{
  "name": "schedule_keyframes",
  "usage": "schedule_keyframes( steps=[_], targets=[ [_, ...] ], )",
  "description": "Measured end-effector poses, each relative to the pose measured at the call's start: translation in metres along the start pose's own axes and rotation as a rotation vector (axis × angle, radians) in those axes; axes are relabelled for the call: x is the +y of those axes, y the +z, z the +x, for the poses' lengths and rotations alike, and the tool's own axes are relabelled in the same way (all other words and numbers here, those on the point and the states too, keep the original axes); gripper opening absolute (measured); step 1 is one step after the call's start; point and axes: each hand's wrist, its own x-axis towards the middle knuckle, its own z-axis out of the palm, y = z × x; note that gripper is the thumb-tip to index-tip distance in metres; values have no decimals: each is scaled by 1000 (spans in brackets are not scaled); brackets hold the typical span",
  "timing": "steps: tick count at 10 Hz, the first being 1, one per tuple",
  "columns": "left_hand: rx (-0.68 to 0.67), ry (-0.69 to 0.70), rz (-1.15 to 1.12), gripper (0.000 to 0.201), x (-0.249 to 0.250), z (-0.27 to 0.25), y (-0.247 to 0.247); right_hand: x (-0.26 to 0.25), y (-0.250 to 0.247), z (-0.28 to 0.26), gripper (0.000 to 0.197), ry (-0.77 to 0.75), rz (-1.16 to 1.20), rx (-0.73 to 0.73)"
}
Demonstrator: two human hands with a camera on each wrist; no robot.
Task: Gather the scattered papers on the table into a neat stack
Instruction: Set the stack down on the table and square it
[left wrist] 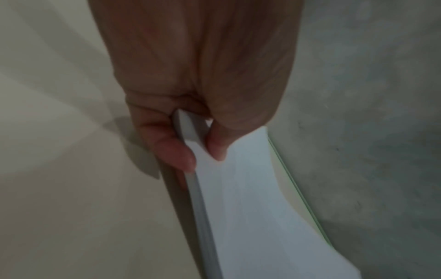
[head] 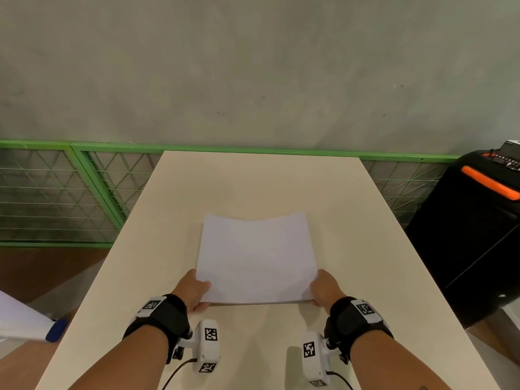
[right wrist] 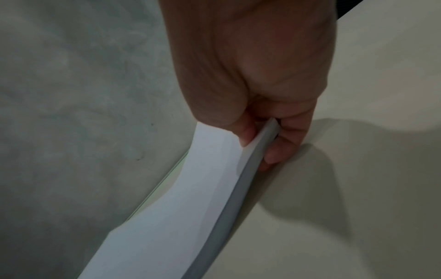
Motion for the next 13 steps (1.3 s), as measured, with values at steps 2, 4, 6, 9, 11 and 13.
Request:
schedule_keyframes(
  steps=[2,4,6,9,11,13],
  targets=[
    [39,4,4,34,8,1,3,-1,4,-2,43,-30,38,61],
    [25,85,5,57,10,2,5,-5,5,-4,58,-87,67,77],
    [46,99,52,54,14,5,5,-8,4,-2,59,-90,34,59],
    [134,121,321,58,17,-4,7,-10,3,-1,51,-64,-286,101],
    [143,178,547,70,14,-17,6,-4,-2,-4,77,-140,-271,45],
    [67,240,844,73,9,-20,-1,5,-8,-18,82,-276,-574,-54]
  ],
)
